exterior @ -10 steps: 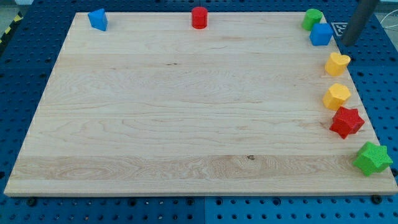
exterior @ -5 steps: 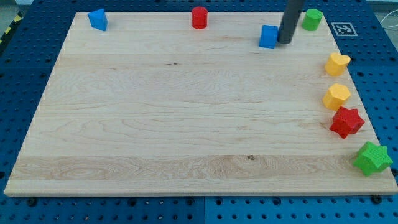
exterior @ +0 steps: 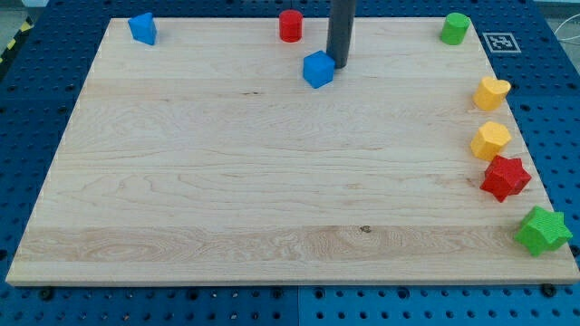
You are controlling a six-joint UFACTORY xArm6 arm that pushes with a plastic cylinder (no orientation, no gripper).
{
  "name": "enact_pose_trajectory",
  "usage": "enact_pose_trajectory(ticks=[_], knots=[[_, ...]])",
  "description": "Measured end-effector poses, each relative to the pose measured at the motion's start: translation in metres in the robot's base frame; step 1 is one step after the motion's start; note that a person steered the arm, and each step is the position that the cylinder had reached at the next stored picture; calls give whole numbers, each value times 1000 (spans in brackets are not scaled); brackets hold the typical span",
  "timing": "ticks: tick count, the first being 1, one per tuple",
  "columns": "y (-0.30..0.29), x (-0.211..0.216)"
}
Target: Slide the blue cube to the center left
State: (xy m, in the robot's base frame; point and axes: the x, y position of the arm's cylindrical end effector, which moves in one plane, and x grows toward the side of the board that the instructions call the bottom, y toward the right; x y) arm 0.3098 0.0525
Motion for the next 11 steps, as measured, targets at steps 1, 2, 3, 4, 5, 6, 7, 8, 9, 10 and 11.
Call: enact_pose_trajectory(ticks=[1,2,3,4,5,6,7,8,9,10,11], knots=[[-29,19],[-58,35],[-71,60],[-95,74],[-124,74],[-148,67],[-169,57],[-189,56],[-207,57],[-225,57],[-245,60]])
